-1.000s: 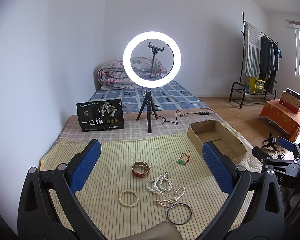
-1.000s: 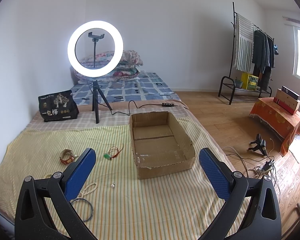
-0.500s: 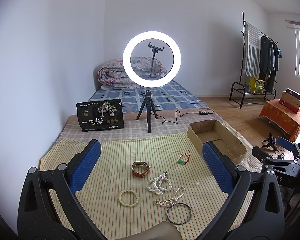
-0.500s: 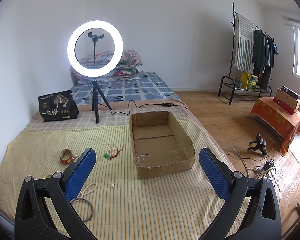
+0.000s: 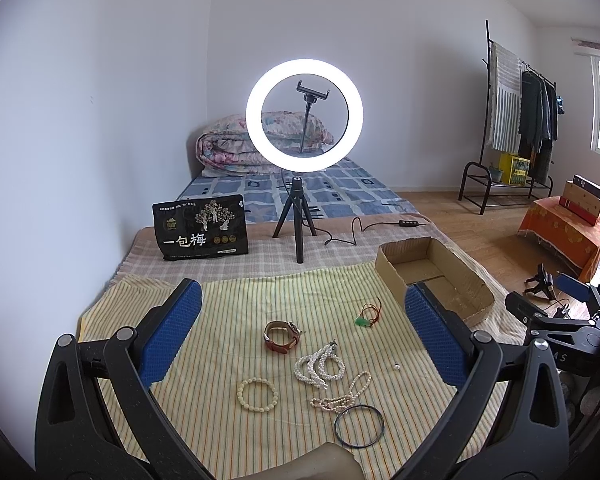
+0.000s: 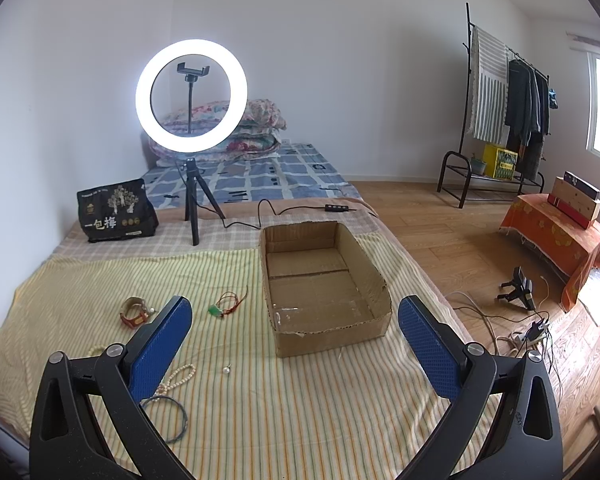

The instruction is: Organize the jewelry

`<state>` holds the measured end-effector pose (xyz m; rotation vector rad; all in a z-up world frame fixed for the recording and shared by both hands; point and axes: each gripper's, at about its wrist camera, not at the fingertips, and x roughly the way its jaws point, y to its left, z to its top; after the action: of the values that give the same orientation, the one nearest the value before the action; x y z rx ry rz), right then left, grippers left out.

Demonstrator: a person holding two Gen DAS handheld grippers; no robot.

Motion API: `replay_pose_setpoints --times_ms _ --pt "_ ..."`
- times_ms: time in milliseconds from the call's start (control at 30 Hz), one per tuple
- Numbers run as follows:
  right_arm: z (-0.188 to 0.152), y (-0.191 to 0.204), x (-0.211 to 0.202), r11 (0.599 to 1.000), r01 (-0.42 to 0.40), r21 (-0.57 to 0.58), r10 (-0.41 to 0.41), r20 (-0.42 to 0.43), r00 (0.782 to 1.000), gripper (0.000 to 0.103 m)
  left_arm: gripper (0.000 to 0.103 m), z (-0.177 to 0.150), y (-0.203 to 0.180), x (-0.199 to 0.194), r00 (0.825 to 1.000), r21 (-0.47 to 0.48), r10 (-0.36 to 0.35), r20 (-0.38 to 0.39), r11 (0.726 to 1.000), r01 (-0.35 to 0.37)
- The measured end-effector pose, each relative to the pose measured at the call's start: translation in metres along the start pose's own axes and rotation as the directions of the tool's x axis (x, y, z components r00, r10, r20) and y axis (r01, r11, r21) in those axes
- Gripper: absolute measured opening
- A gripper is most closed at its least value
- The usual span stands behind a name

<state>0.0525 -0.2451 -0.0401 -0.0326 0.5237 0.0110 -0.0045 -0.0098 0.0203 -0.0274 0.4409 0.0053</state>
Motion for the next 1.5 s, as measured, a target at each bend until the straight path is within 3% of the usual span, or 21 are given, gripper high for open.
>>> replay_pose_setpoints --times_ms 300,667,833,900,1033,1133,1333,1400,1500 --pt "-0.008 0.005 0.005 1.000 -0.009 -0.029 0.009 -0.014 1.000 0.102 0.103 0.007 0.025 0.018 0.998 -0.040 0.030 -0.051 0.999 -0.032" --pt "-0.022 0.028 0.028 0.981 -0.127 -0.145 0.116 -0.080 0.990 0.102 0.103 -0.004 0.067 0.064 0.985 -0.061 0.073 -0.157 0.995 -0.084" --pt "-0.035 0.043 0.040 0.958 -0.193 -0.210 0.159 -0.169 0.973 0.102 0.103 -0.019 0.072 0.083 0.975 -0.061 0.035 -0.218 0.997 -0.050" --pt "-0.042 0.049 0.048 0.950 -0.216 -0.224 0.167 -0.217 0.962 0.102 0.097 -0.026 0.072 0.095 0.965 -0.078 -0.003 -0.263 0.997 -0.019" --pt "-0.059 0.061 0.062 0.928 -0.278 -0.247 0.191 -0.324 0.926 0.102 0.082 -0.041 0.065 0.117 0.934 -0.102 -0.068 -0.350 0.994 0.035" --pt "-0.071 0.067 0.075 0.913 -0.338 -0.228 0.222 -0.417 0.882 0.101 0.073 -0.052 0.056 0.131 0.902 -0.114 -0.111 -0.418 0.991 0.069" --pt "-0.095 0.071 0.103 0.900 -0.420 -0.118 0.281 -0.579 0.766 0.074 0.052 -0.074 0.050 0.169 0.796 -0.208 -0.233 -0.558 0.968 0.138" --pt "-0.102 0.070 0.111 0.894 -0.442 -0.066 0.312 -0.617 0.723 0.061 0.051 -0.080 0.048 0.182 0.765 -0.229 -0.255 -0.591 0.963 0.144" --pt "-0.109 0.070 0.123 0.891 -0.454 -0.008 0.337 -0.659 0.673 0.048 0.047 -0.086 0.044 0.193 0.739 -0.230 -0.264 -0.619 0.961 0.151"
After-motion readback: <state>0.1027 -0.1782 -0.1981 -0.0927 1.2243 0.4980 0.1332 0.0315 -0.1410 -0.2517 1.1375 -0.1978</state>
